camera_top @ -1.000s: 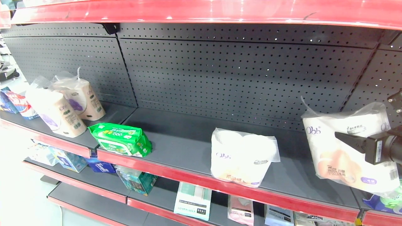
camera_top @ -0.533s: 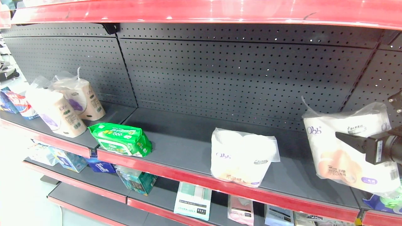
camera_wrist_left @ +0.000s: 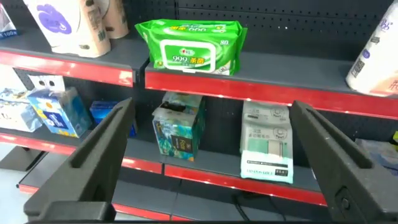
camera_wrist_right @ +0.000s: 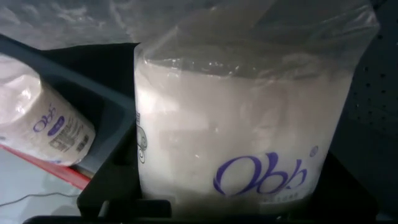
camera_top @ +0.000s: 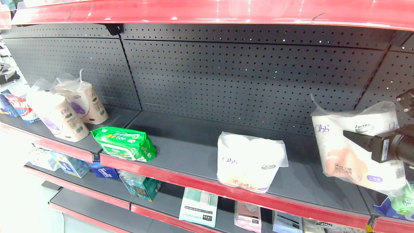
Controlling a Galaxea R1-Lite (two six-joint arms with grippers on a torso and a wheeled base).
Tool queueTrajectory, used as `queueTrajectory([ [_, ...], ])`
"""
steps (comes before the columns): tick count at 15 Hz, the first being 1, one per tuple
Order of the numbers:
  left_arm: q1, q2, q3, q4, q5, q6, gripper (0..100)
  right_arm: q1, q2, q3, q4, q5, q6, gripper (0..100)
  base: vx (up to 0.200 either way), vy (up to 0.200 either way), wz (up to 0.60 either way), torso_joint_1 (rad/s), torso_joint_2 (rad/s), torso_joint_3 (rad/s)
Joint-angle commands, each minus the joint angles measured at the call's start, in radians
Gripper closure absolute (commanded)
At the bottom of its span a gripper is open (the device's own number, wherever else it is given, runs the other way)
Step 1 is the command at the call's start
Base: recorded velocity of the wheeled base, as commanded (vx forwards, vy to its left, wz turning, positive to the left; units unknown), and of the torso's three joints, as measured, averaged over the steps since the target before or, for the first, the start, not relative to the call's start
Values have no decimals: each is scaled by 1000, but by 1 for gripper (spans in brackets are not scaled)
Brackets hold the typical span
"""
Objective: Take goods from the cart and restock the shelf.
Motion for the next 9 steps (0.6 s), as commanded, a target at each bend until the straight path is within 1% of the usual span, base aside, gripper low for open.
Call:
queueTrajectory([
  [1, -1, 0, 0, 0, 0, -1, 0, 9, 72, 1, -42, 1, -2, 100, 0, 0, 0, 0, 0, 0],
  [4, -1, 0, 0, -1, 0, -1, 0, 6, 170, -10, -134, 44, 0, 100, 0, 0, 0, 0, 0, 0],
  [9, 0, 0, 0, 0, 0, -1, 0, 7, 346, -16, -322, 156, 20, 100, 0, 0, 0, 0, 0, 0],
])
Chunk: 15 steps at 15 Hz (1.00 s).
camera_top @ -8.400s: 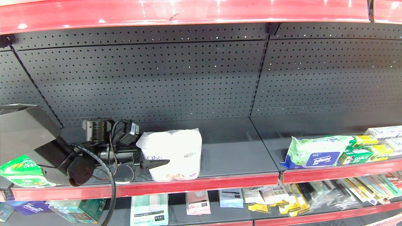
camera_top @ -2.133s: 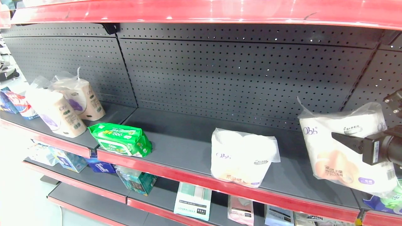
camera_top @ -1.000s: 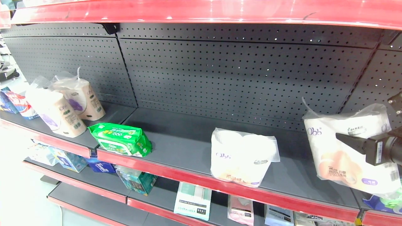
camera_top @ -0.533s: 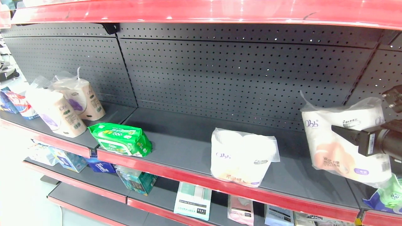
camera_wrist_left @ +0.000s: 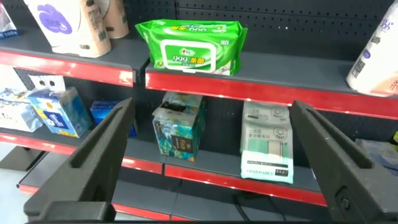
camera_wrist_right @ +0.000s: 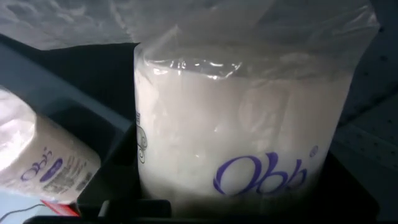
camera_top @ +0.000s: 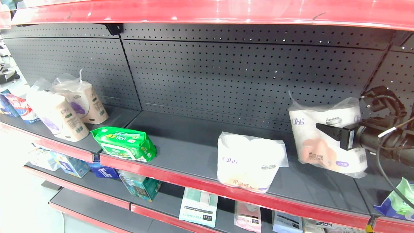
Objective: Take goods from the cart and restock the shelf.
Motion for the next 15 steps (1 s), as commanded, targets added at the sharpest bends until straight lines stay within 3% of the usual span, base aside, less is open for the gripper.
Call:
queueTrajectory([
  [1, -1, 0, 0, 1, 0, -1, 0, 5, 148, -21, -104, 34, 12, 100, 0, 0, 0, 0, 0, 0],
  [3, 0, 0, 0, 1, 0, -1, 0, 2, 249, -63, -221, 91, 31, 100, 0, 0, 0, 0, 0, 0],
  [6, 0, 0, 0, -1, 0, -1, 0, 14, 309, -100, -236, 178, 39, 100, 0, 0, 0, 0, 0, 0],
  [10, 0, 0, 0, -1, 0, -1, 0, 48, 421, -153, -369, 284, 38, 100, 0, 0, 0, 0, 0, 0],
  [15, 0, 0, 0, 1, 0, -1, 0, 71, 578, -190, -524, 503, 35, 100, 0, 0, 0, 0, 0, 0],
])
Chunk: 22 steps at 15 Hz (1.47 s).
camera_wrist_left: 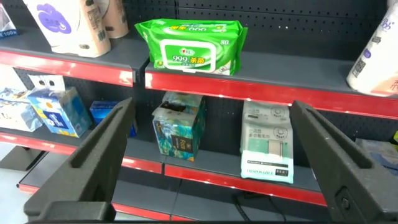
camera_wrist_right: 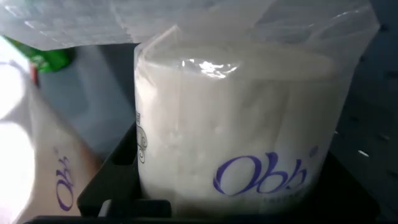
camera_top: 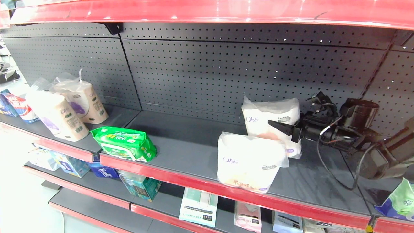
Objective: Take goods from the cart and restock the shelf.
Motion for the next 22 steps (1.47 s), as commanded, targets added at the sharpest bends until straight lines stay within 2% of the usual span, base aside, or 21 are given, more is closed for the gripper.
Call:
queueTrajectory([
  [1, 1, 0, 0, 1, 0, 0, 0, 6, 90, -12, -40, 46, -9, 100, 0, 0, 0, 0, 0, 0],
  [3, 1, 0, 0, 1, 0, 0, 0, 1, 106, -22, -40, 79, -39, 100, 0, 0, 0, 0, 0, 0],
  [7, 0, 0, 0, 1, 0, 0, 0, -28, 164, -29, -42, 156, -184, 100, 0, 0, 0, 0, 0, 0],
  [12, 1, 0, 0, 1, 0, 0, 0, -66, 173, -32, -31, 167, -212, 100, 0, 0, 0, 0, 0, 0],
  [14, 0, 0, 0, -1, 0, 0, 0, -83, 176, -26, -25, 242, -244, 100, 0, 0, 0, 0, 0, 0],
  [17, 1, 0, 0, -1, 0, 0, 0, -84, 187, -32, -27, 276, -258, 100, 0, 0, 0, 0, 0, 0],
  [18, 1, 0, 0, -1, 0, 0, 0, -83, 205, -40, -28, 337, -276, 100, 0, 0, 0, 0, 0, 0],
  [22, 1, 0, 0, 1, 0, 0, 0, -75, 230, -57, -28, 339, -298, 100, 0, 0, 0, 0, 0, 0],
])
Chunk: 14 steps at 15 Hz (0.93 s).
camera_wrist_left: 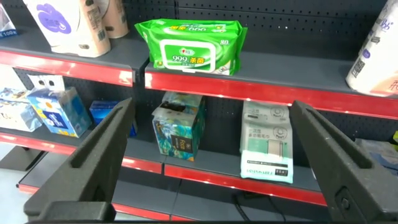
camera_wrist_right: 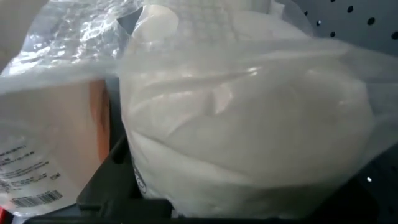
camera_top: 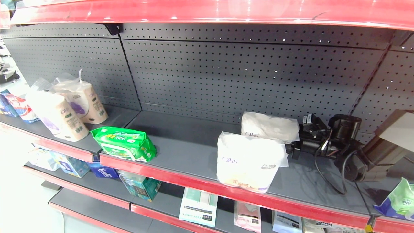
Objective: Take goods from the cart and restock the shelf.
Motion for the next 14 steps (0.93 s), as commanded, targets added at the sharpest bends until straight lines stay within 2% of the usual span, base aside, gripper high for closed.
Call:
queueTrajectory([
  [1, -1, 0, 0, -1, 0, -1, 0, 3, 22, -9, 3, 0, -7, 100, 0, 0, 0, 0, 0, 0],
  [4, 1, 0, 0, -1, 0, -1, 0, 7, 36, -44, 5, -57, -6, 100, 0, 0, 0, 0, 0, 0],
  [14, -1, 0, 0, 1, 0, -1, 0, 89, 37, -69, 6, -65, 8, 100, 0, 0, 0, 0, 0, 0],
])
